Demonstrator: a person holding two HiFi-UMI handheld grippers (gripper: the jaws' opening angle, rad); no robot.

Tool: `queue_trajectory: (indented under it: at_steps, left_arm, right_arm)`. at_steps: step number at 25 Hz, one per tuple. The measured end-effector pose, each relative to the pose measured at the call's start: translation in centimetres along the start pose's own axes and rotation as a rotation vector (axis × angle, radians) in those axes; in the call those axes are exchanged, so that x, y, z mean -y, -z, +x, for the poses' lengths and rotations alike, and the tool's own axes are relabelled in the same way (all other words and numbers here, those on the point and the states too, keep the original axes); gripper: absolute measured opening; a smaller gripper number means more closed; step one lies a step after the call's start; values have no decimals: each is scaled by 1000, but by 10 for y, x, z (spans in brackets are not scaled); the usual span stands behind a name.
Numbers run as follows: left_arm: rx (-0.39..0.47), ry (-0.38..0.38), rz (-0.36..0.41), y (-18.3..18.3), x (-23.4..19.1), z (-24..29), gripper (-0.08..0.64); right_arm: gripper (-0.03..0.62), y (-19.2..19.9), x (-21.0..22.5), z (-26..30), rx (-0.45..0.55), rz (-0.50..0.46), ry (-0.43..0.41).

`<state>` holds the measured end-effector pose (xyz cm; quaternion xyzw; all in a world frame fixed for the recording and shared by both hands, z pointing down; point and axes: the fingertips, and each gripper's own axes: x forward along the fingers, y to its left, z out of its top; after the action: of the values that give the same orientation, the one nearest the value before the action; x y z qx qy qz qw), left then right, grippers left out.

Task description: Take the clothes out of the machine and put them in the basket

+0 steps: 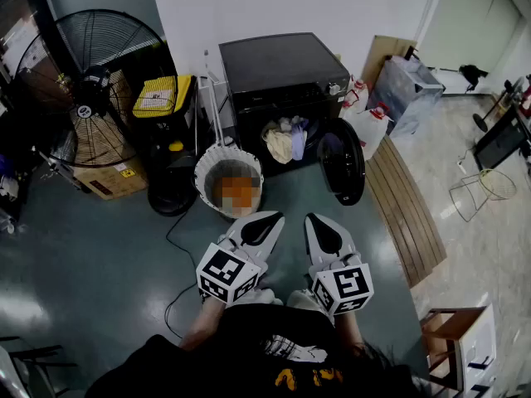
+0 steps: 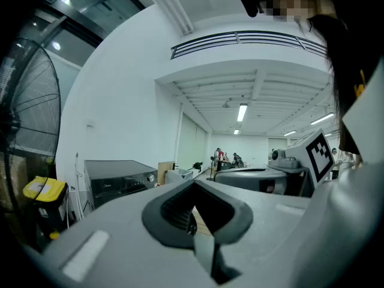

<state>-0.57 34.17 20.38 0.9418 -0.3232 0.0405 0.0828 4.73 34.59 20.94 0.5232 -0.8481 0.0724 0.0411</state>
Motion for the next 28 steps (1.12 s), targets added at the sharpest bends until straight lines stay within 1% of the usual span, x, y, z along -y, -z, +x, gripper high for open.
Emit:
queue_trajectory:
  at_steps: [5, 16, 23, 28]
  left_arm:
    - [4, 9, -2, 1, 4, 3, 2]
    - [1, 61, -4, 9, 9, 0, 2]
    - [0, 64, -16, 13, 8, 0, 2]
    - [-8, 60, -24, 14, 4, 7, 2]
  right_arm:
    - [26, 2, 1, -3, 3, -10, -4]
    - [26, 11, -11, -5, 0, -21, 18]
    - [26, 17, -12, -6, -19, -23, 23]
    - [26, 17, -9, 0, -26, -15, 10]
